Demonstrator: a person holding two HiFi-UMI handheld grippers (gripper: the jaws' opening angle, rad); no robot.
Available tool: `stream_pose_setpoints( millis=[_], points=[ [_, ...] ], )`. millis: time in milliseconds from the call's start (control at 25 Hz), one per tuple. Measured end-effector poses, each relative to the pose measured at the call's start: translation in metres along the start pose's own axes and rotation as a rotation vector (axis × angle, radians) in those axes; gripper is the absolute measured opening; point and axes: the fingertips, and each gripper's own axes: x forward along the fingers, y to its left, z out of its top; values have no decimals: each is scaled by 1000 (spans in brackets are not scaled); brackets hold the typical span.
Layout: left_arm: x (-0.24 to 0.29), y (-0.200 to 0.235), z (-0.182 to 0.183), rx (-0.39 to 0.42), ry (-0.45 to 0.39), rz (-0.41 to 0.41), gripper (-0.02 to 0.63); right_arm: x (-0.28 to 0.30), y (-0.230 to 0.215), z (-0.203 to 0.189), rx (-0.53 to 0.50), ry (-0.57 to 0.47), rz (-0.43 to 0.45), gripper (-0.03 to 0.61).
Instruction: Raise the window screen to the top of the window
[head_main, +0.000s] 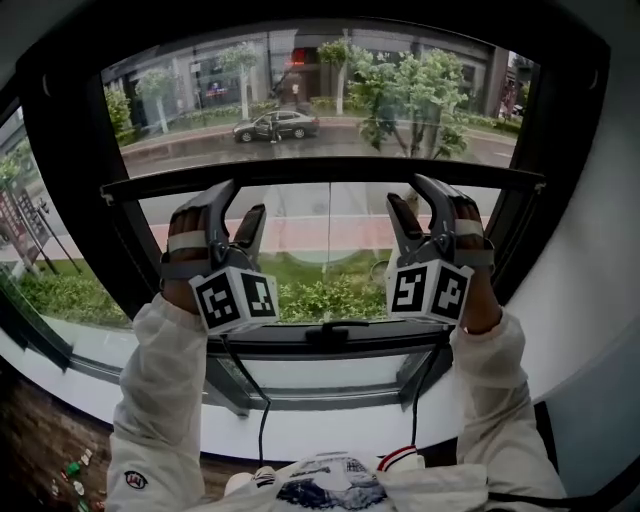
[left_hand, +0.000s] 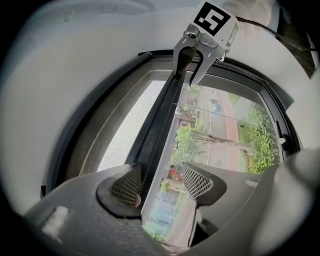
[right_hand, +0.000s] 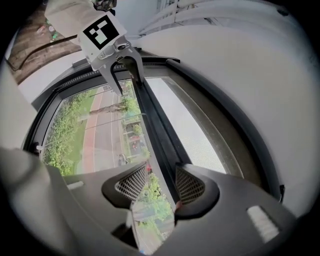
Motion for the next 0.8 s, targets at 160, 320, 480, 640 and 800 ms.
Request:
stream_pose_setpoints(
  millis=[160, 320, 480, 640, 800],
  points=[
    [5, 16, 4, 4, -8, 29, 262, 6, -16, 5, -1, -8, -29, 184],
    [10, 35, 10, 8, -12, 54, 262, 13, -34, 9, -15, -19, -58, 183],
    [14, 52, 13, 21, -20, 89, 262, 20, -49, 12, -52, -35, -95, 181],
    [19, 67, 15, 31, -18, 108, 262, 25, -64, 18, -45, -36, -120, 176],
    [19, 74, 17, 37, -16, 117, 262, 27, -70, 22, -49, -42, -135, 172]
  ],
)
